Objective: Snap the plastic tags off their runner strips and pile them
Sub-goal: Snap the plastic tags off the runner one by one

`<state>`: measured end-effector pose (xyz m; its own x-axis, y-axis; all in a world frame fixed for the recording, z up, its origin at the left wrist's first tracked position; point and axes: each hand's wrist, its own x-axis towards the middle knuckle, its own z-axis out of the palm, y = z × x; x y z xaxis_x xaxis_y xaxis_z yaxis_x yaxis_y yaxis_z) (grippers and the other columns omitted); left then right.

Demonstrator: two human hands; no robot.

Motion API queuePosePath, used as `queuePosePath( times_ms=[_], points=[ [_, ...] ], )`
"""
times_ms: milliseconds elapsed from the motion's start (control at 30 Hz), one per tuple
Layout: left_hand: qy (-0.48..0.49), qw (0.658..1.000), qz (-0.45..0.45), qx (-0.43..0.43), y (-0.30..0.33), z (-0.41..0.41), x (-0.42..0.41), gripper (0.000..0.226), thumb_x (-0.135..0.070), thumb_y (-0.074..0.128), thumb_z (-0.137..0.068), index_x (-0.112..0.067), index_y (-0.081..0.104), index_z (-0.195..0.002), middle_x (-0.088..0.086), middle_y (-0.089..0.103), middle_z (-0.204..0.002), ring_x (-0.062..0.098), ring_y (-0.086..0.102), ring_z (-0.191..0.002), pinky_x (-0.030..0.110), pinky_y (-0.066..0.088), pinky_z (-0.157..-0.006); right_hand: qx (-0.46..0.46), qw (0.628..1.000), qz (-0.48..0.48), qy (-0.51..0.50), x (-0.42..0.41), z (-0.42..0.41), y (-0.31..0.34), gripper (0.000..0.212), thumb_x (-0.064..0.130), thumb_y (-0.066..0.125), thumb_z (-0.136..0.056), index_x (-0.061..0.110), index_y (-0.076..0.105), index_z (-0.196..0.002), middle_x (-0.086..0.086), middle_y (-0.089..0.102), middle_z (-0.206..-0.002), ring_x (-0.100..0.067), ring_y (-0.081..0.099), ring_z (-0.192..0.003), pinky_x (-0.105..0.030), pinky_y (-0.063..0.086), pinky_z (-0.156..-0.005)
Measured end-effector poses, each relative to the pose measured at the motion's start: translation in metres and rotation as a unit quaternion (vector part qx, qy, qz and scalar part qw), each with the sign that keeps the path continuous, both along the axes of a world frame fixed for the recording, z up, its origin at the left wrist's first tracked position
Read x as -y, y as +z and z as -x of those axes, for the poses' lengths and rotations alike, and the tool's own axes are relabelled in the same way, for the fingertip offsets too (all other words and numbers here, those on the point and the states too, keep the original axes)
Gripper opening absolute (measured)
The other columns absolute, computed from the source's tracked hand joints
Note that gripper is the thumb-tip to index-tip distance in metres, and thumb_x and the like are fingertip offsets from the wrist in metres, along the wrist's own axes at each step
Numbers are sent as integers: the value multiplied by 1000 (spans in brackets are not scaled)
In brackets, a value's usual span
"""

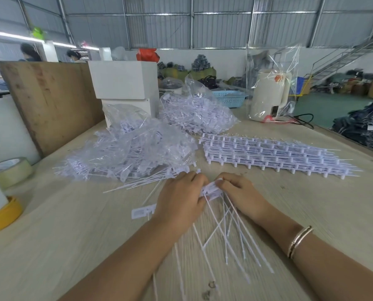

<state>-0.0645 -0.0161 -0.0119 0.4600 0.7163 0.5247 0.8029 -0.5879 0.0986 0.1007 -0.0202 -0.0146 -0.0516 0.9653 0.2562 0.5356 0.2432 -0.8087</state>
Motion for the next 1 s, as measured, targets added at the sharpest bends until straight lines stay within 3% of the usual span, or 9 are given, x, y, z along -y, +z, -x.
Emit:
queuePosePath(
  times_ms=[100, 167, 267, 333, 433, 567, 633, 767, 1000],
  points=[
    [-11, 999, 21, 26, 1, 2, 0, 21, -34, 55, -90, -23, 54, -108, -6, 58, -105, 15, 53, -98, 31, 42, -77, 0, 999, 15, 29, 2, 0, -1, 20, 40, 59, -88, 31, 63, -70, 7, 59, -71, -2, 53, -78, -48, 31, -100],
    [-11, 999, 37, 35, 1, 3, 0, 18, -31, 54, -91, -23, 56, -107, -6, 60, -103, 15, 56, -95, 31, 44, -73, -3, 999, 0, 36, 1, -1, -1, 15, 37, 63, -86, 26, 67, -76, -5, 64, -79, -7, 55, -81, -49, 33, -99],
    [-26, 991, 87, 96, 0, 3, -3, 16, -28, 58, -89, -23, 63, -104, -5, 67, -95, 16, 61, -87, 33, 46, -72, -31, 997, -44, 60, 3, -1, 1, 11, 25, 66, -86, 16, 69, -80, -14, 66, -81, -16, 57, -75, -41, 43, -83],
    [-44, 978, 129, 159, -1, 4, -4, 17, -22, 63, -87, -22, 69, -104, -2, 71, -94, 16, 63, -86, 34, 48, -76, -39, 994, -73, 64, 2, -1, 3, 9, 17, 65, -87, 13, 70, -81, -12, 66, -80, -19, 59, -76, -36, 44, -76],
    [-71, 948, 180, 251, -3, 5, -8, 22, -16, 69, -84, -19, 71, -106, 0, 72, -100, 11, 67, -92, 29, 51, -85, -59, 991, -99, 61, 1, 0, 2, 9, 12, 65, -87, 18, 70, -82, -7, 67, -85, -23, 61, -86, -33, 45, -79],
    [-122, 901, 226, 350, -3, 6, -9, 25, -11, 72, -81, -30, 70, -97, -5, 72, -97, -5, 65, -87, 12, 49, -83, -104, 985, -116, 74, 5, 1, 4, 25, 10, 64, -87, 33, 68, -77, 9, 67, -78, -18, 61, -82, -27, 45, -76],
    [-142, 886, 241, 370, -2, 6, -9, 32, -7, 70, -81, -37, 67, -90, -6, 72, -95, -8, 65, -86, 9, 47, -82, -108, 983, -123, 78, 6, 1, 5, 29, 10, 64, -87, 37, 68, -76, 13, 66, -77, -18, 59, -82, -28, 43, -76],
    [-158, 857, 285, 400, 0, 7, -11, 27, -5, 71, -79, -29, 70, -90, -2, 73, -97, 7, 68, -94, 22, 50, -88, -95, 982, -139, 86, 9, 1, 7, 30, 11, 63, -87, 40, 67, -78, 18, 65, -77, -8, 58, -78, -23, 43, -74],
    [-197, 826, 328, 413, 1, 11, -8, 18, -2, 70, -79, -17, 70, -90, -9, 74, -84, 4, 69, -83, 12, 49, -72, -77, 982, -149, 85, 9, -2, 7, 21, 9, 64, -86, 29, 68, -81, 18, 64, -75, -4, 55, -78, -14, 40, -74]
  ],
)
